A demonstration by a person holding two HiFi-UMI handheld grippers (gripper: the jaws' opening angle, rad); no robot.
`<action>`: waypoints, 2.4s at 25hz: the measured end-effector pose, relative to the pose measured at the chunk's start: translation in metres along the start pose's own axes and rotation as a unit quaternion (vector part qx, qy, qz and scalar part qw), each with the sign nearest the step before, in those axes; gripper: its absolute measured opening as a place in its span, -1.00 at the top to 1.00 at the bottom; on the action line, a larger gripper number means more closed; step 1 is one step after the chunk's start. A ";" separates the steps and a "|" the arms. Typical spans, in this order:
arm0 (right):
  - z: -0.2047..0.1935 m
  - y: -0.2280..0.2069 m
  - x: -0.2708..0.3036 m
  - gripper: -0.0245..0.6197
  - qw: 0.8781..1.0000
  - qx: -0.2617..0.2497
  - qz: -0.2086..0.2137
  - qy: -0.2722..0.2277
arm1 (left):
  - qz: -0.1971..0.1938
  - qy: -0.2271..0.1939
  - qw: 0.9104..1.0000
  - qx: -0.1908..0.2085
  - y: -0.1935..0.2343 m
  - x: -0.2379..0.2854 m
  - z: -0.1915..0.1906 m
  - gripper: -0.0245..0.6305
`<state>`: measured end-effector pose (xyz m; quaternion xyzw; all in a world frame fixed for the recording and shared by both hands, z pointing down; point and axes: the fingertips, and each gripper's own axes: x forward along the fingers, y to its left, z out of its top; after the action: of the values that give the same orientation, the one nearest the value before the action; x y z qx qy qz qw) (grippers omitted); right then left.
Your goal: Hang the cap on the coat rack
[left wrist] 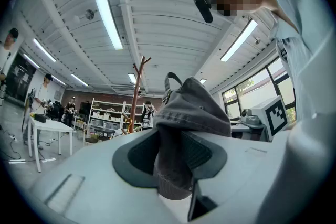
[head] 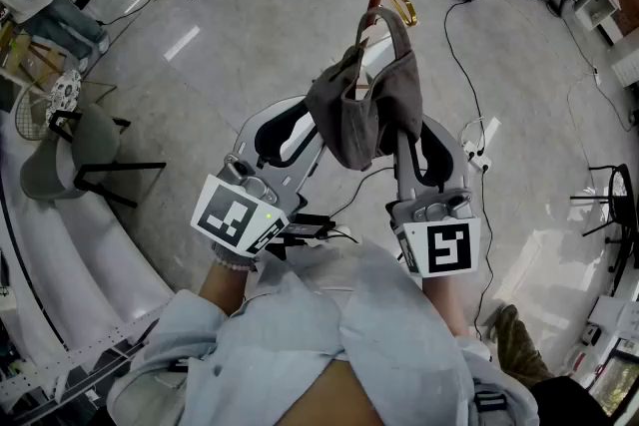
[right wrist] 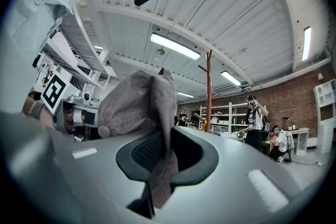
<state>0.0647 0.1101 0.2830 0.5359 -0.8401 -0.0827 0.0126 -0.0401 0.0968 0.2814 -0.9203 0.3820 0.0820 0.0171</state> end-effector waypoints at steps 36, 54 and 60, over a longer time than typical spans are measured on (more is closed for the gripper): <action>-0.001 -0.036 -0.038 0.76 1.000 0.016 0.024 -0.012 | 0.030 -0.003 0.999 0.011 -0.053 0.014 0.000 0.55; -0.006 -0.044 -0.045 0.76 0.999 0.020 0.030 -0.020 | 0.036 -0.009 0.999 0.016 -0.065 0.019 -0.006 0.55; -0.010 -0.049 -0.022 0.76 1.000 0.014 0.023 -0.015 | 0.031 -0.014 0.999 0.014 -0.044 0.033 -0.008 0.55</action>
<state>0.1191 0.1091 0.2865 0.5151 -0.8535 -0.0784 -0.0060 0.0146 0.1042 0.2823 -0.9064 0.4113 0.0900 0.0333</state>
